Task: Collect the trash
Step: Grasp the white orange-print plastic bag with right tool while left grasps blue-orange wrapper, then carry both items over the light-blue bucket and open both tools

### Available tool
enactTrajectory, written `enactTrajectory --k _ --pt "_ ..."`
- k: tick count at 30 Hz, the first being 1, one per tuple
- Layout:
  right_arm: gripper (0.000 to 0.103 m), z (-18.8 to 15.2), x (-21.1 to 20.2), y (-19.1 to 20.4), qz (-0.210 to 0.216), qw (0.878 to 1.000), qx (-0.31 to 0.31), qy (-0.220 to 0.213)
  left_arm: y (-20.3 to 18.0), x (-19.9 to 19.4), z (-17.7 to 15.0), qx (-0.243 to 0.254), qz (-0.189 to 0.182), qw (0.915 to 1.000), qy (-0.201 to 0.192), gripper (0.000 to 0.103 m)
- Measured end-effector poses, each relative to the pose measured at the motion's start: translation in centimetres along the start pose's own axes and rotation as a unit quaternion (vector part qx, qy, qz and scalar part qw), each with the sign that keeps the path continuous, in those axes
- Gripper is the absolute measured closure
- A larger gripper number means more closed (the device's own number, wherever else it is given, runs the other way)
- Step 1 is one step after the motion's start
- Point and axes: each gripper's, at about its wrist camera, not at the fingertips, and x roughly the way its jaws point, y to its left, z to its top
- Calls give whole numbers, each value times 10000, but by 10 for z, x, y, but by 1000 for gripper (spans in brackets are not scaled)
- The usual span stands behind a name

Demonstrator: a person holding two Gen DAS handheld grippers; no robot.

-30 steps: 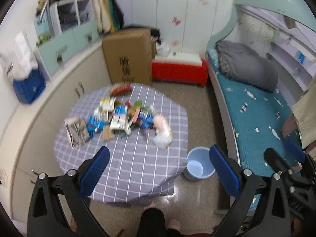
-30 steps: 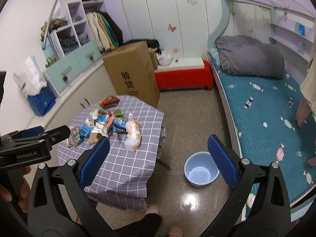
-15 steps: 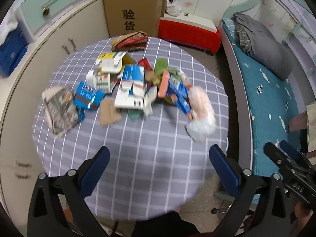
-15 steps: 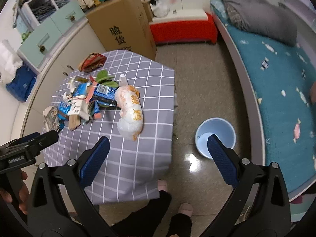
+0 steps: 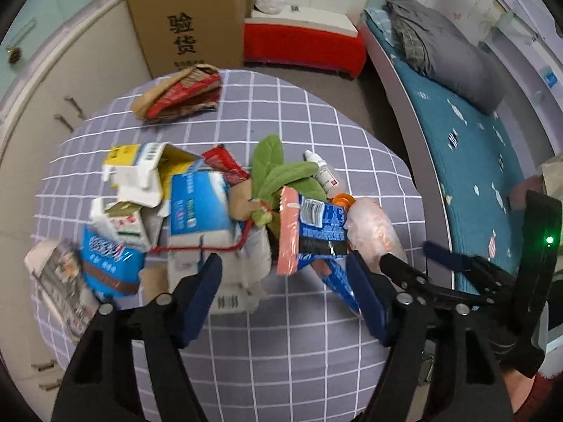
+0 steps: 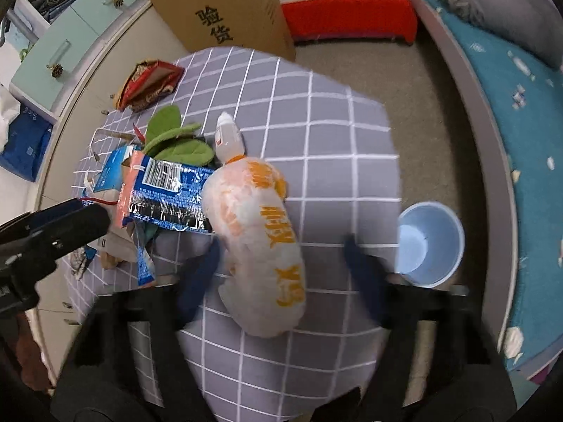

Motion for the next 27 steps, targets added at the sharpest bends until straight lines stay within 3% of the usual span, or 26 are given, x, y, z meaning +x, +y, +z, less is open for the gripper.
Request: enactTrajectory --k 4,11,14,15,17,19,21,23,24,25,27 --pt "56 0 6 2 197 9998 78 65 0 17 10 128 -102 9998 131 33" --pt "61 2 9 4 360 9991 218 111 5 38 19 116 -315 9986 420 51" --pt "63 3 10 5 376 9989 235 140 3 44 21 102 -431 9974 561 69" --pt "63 3 10 5 375 9989 238 144 1 45 20 105 -461 9971 591 82" --pt "63 3 10 6 352 9990 211 156 0 44 16 31 -582 9962 641 97" --pt "60 3 10 6 306 9992 201 150 -2 40 13 -58 -645 9961 596 100" --pt "49 2 12 4 235 9993 224 170 -4 34 9 -120 -674 9961 553 101" --pt "49 1 17 2 379 9988 202 249 -7 25 5 -212 -683 9964 459 102" --pt "50 -1 19 1 439 9984 209 287 -7 22 5 -234 -704 9963 438 102" --pt "65 -2 20 -2 612 9973 247 325 -9 17 3 -258 -712 9963 402 102" --pt "66 -3 16 -8 841 9954 324 317 -15 6 0 -305 -664 9969 301 102"
